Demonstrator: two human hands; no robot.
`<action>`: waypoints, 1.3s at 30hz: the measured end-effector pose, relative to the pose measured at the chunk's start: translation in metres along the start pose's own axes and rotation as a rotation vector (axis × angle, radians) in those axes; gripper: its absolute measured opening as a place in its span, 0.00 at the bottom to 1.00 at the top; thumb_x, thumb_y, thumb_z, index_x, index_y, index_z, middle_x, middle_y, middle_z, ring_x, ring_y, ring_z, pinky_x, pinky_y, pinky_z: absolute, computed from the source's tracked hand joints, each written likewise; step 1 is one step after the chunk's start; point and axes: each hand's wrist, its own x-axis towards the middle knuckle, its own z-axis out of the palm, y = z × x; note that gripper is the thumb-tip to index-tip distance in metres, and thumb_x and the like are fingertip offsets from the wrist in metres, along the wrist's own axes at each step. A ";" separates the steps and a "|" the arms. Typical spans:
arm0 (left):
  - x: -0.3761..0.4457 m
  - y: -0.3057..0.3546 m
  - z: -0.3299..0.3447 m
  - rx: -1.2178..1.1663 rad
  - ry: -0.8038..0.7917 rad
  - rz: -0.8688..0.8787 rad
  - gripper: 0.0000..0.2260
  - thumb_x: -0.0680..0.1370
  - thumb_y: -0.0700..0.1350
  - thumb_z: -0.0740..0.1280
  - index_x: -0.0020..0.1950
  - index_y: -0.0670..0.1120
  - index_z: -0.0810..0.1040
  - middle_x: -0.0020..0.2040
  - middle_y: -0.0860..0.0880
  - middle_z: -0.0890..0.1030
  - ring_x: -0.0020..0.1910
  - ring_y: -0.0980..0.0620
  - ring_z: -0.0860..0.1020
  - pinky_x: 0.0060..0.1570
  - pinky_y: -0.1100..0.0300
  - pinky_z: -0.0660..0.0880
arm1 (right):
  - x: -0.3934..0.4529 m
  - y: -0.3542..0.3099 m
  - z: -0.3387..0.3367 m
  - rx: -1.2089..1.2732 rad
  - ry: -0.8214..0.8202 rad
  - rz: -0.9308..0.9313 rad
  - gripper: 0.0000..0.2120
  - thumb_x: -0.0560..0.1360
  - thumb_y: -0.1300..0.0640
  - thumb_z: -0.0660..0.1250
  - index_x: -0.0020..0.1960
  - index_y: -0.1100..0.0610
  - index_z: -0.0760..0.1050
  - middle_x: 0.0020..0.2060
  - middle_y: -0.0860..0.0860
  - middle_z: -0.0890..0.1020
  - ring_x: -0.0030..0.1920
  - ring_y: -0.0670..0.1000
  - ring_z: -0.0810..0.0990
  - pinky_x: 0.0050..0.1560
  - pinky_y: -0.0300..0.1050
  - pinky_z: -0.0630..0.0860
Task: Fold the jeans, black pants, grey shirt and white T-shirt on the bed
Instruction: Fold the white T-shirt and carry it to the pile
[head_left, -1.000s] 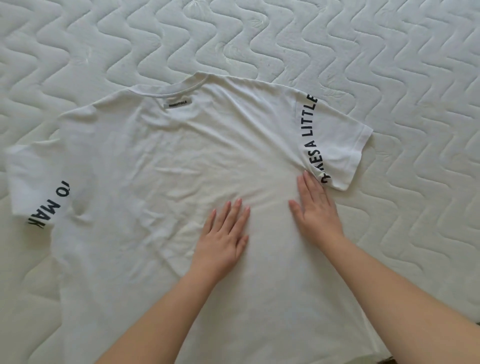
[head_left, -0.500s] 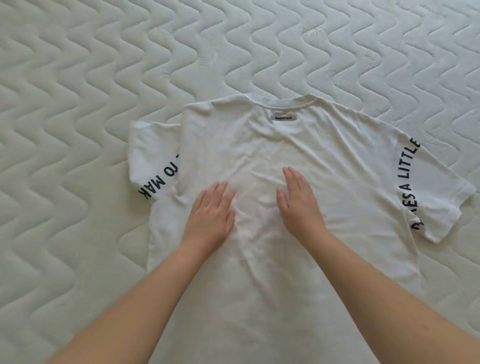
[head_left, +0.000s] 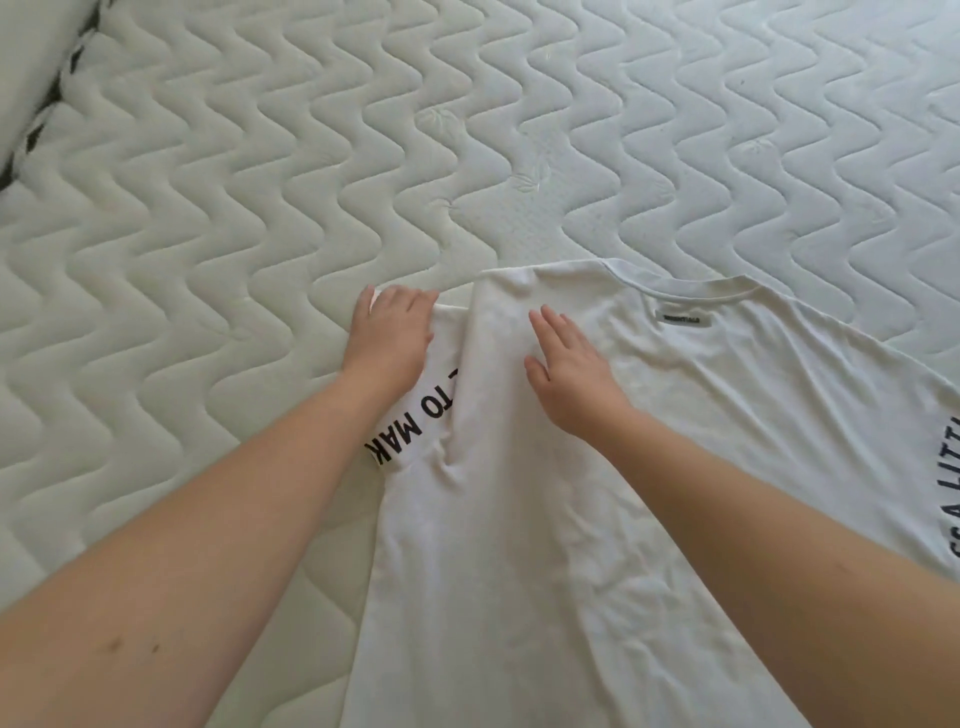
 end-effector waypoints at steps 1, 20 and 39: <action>0.009 -0.002 -0.001 0.040 -0.054 0.000 0.20 0.81 0.49 0.61 0.73 0.51 0.65 0.70 0.49 0.70 0.72 0.47 0.64 0.74 0.48 0.45 | 0.005 -0.001 0.001 -0.002 -0.007 0.003 0.27 0.84 0.51 0.50 0.80 0.51 0.46 0.79 0.46 0.47 0.78 0.46 0.43 0.75 0.45 0.44; -0.064 -0.090 -0.018 -0.327 -0.098 -0.387 0.16 0.74 0.62 0.67 0.41 0.50 0.76 0.35 0.52 0.78 0.39 0.48 0.76 0.35 0.55 0.70 | 0.024 -0.014 0.034 -0.166 0.012 0.071 0.27 0.82 0.48 0.49 0.79 0.46 0.46 0.79 0.51 0.44 0.78 0.54 0.41 0.76 0.52 0.41; -0.088 -0.120 -0.022 -1.255 -0.368 -0.577 0.13 0.76 0.48 0.71 0.59 0.47 0.81 0.54 0.46 0.85 0.56 0.46 0.81 0.60 0.51 0.75 | -0.065 -0.124 0.118 -0.236 0.047 -0.532 0.24 0.67 0.55 0.71 0.63 0.52 0.74 0.56 0.49 0.76 0.57 0.55 0.75 0.59 0.48 0.67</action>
